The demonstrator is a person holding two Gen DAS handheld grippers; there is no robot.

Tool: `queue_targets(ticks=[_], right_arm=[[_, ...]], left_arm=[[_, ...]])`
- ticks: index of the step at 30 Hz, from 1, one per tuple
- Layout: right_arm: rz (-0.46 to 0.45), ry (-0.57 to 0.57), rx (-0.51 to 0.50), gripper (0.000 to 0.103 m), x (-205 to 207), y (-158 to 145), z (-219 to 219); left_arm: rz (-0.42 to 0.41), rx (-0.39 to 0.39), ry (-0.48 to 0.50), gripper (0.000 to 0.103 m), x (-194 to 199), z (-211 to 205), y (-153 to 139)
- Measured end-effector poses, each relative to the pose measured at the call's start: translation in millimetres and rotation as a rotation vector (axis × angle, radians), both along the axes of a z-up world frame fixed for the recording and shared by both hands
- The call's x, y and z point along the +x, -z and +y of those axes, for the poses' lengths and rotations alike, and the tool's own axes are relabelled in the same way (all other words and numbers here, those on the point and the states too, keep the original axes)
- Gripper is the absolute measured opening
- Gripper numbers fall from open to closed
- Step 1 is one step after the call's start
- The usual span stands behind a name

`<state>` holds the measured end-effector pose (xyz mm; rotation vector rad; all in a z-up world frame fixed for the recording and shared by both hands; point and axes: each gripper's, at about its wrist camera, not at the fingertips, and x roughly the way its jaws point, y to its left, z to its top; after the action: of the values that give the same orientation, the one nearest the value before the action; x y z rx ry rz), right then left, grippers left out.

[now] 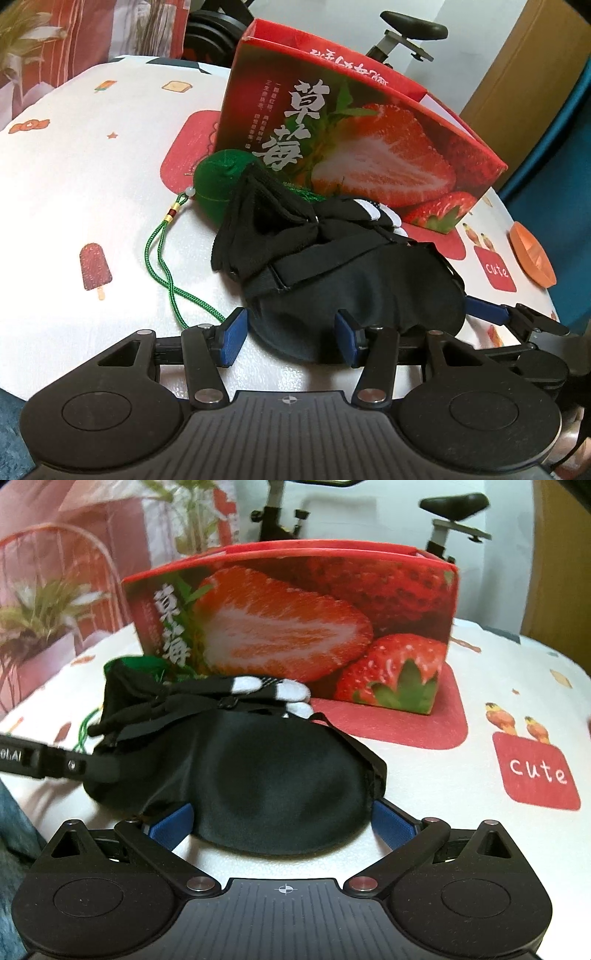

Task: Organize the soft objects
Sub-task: 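Close the right tool on the black eye mask strap, then close the left tool on the eye mask strap beside the right tool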

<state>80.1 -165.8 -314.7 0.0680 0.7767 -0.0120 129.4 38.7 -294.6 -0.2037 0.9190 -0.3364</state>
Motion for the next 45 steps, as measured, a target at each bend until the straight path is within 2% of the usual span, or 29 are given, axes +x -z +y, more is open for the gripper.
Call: queue_targets(ticks=[6,11,13,16,18,21,26,35,43,45], right_arm=[[-0.039,0.116,0.106,0.101,-2,-3,-28],[-0.074,0.149,0.183,0.101,-1,-3,-41],[-0.087,0.135,0.217,0.093,2,-3,-42],[-0.092,0.113,0.257,0.068,3,-4,-42],[-0.094,0.102,0.262,0.032,1,-6,-40],[-0.128,0.094,0.225,0.015,-7,-15,-36],[-0.204,0.089,0.187,0.002,-19,-31,-36],[-0.210,0.229,0.126,0.002,-25,-32,-54],[-0.153,0.238,0.129,0.003,-20,-22,-55],[-0.143,0.235,0.115,0.008,-20,-22,-53]], left_arm=[[-0.020,0.005,0.009,0.054,1,2,2],[-0.036,0.033,0.024,0.054,0,-2,2],[-0.040,0.042,0.027,0.054,0,-5,2],[-0.046,0.051,0.031,0.054,-1,-6,2],[-0.046,0.048,0.030,0.054,-1,-6,2],[-0.043,0.035,0.024,0.054,-1,-4,2],[-0.041,0.020,0.018,0.054,-1,-1,3],[-0.037,-0.005,0.010,0.054,-1,5,3],[-0.044,0.007,0.016,0.055,-2,3,2],[-0.044,0.009,0.020,0.054,-2,2,2]])
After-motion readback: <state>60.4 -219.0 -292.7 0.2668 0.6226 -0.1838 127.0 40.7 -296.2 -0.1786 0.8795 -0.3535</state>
